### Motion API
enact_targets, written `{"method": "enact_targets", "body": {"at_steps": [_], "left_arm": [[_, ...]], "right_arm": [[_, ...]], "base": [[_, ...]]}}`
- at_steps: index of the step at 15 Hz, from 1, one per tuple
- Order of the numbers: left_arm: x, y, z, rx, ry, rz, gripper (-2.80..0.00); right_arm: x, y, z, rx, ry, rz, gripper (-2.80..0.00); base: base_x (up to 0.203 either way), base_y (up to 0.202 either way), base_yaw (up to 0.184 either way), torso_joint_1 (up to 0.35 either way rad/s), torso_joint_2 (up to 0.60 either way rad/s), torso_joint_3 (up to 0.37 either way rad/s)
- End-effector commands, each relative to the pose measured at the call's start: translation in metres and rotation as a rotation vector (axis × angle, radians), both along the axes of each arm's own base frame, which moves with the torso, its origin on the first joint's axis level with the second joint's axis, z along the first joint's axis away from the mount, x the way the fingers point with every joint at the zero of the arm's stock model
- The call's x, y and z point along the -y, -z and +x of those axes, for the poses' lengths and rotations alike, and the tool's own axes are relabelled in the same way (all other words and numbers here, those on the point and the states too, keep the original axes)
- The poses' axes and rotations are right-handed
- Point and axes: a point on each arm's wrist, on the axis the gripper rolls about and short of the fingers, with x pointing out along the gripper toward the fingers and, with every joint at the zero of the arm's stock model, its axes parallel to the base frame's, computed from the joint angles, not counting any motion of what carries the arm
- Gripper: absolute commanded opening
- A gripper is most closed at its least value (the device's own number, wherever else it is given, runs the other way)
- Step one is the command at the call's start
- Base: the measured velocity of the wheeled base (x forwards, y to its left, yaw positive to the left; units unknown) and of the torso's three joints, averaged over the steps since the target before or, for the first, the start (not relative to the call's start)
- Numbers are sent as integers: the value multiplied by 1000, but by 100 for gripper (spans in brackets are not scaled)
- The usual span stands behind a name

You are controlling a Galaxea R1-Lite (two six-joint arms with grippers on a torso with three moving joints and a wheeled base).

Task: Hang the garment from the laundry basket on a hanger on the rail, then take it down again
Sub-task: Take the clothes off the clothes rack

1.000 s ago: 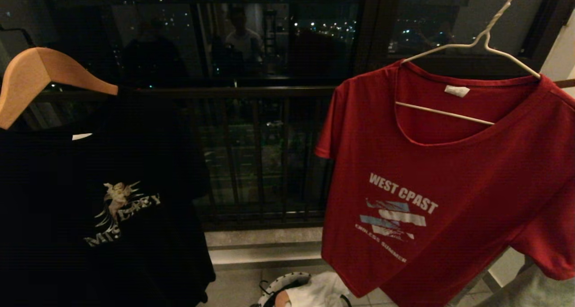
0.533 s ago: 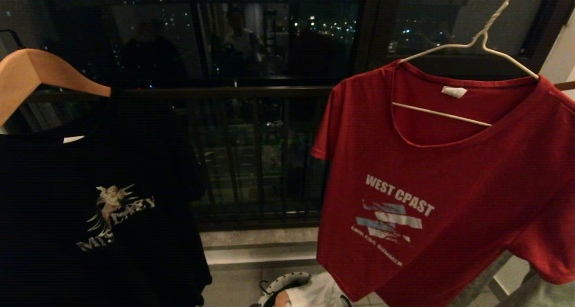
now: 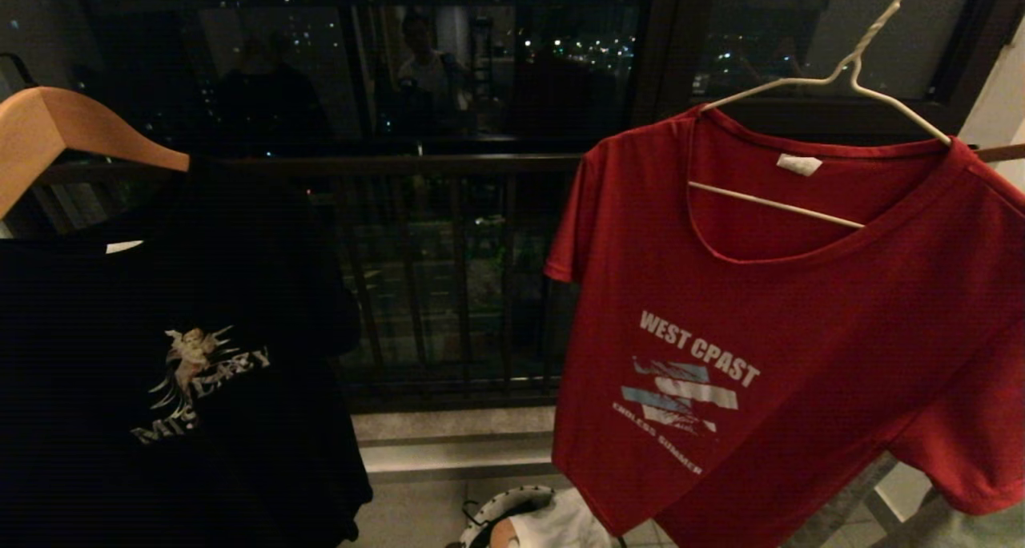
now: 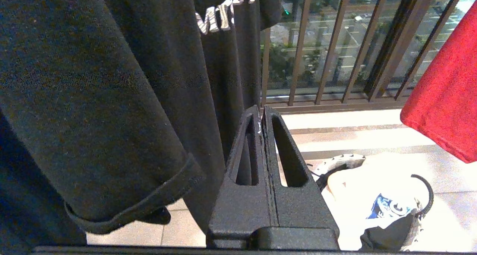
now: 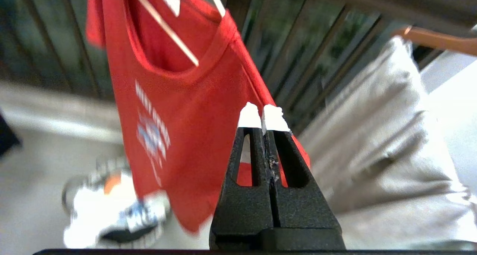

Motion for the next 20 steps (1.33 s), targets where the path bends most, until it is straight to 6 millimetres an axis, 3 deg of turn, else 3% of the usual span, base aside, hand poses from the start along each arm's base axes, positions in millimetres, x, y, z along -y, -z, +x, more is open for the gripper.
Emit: {"method": "enact_targets", "body": {"at_steps": [1,6,12,15,16,20], "left_arm": [[0,0,0,2,0,0,-280],[0,0,0,0,0,0,-280],[0,0,0,2,0,0,-280],[0,0,0,2,0,0,-280],[0,0,0,3,0,0,-280],[0,0,0,0,0,0,-280]], "right_arm": [[0,-9,27,-127,-9,-21,-280],[-1,-8,54,-255,-116,-180,-280],[2,-18,50,-249,-138,-273,-280],[1,-19,57,-245,-194,-286,-280],[0,-20,56,-231,-232,-298,0],[4,-20,64,-241,-223,-315,0]], "base": [[0,0,0,0,0,0],[0,0,0,0,0,0],[0,0,0,0,0,0],[0,0,0,0,0,0],[0,0,0,0,0,0],[0,0,0,0,0,0]]}}
